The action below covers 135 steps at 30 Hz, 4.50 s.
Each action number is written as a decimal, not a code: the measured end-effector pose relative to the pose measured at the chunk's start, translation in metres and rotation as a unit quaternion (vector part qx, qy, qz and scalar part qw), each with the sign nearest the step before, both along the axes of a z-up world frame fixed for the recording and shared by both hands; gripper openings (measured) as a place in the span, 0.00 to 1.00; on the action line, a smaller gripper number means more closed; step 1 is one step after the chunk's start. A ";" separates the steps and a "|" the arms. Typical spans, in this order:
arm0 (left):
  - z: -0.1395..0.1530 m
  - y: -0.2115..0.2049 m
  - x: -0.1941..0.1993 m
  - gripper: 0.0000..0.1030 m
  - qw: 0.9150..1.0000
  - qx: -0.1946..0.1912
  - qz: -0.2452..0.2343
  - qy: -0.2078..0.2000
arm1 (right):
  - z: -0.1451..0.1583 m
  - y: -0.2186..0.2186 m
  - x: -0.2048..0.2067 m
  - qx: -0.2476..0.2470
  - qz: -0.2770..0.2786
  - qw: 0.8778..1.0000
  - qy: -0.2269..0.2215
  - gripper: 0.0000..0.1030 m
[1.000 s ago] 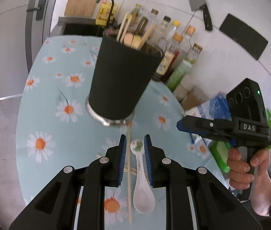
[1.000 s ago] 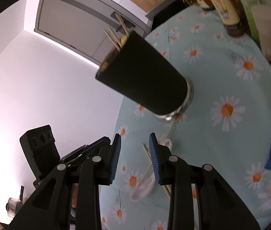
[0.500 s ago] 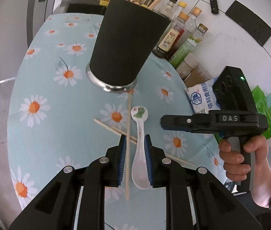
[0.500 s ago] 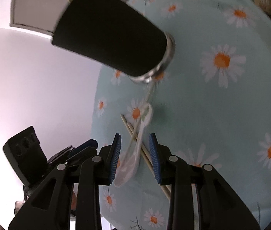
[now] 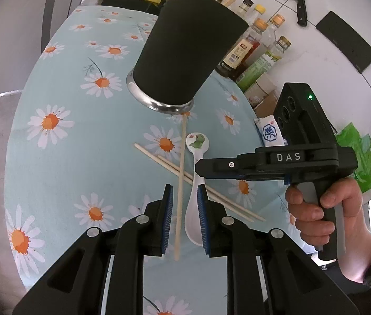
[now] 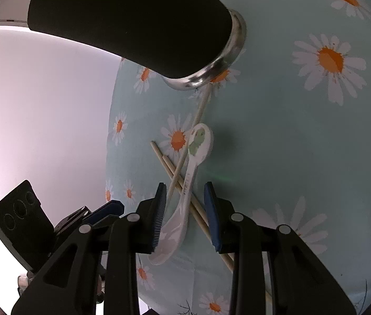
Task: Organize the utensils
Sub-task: 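Move both open tools down to the remaining chopsticks and spoon, then close the left tool on a chopstick while the right tool closes on a chopstick, then lift both chopsticks and carry them over the black holder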
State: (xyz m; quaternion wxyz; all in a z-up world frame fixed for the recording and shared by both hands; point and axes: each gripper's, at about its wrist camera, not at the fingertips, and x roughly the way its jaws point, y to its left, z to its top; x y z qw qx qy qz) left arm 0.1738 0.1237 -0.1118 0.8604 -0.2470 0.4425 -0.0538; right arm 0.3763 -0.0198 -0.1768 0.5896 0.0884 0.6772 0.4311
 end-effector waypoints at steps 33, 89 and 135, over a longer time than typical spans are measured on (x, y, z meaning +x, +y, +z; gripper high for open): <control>-0.024 -0.015 0.045 0.28 0.993 0.047 -0.076 0.083 | 0.025 -0.051 0.005 0.045 -0.038 0.998 0.002 0.06; 0.057 -0.011 0.024 0.03 0.996 0.047 -0.069 0.020 | 0.094 -0.079 -0.028 0.002 -0.040 0.992 -0.123 0.06; 0.142 0.049 0.078 0.03 0.978 -0.004 -0.088 -0.190 | 0.246 -0.016 -0.006 0.068 -0.043 0.938 -0.337 0.06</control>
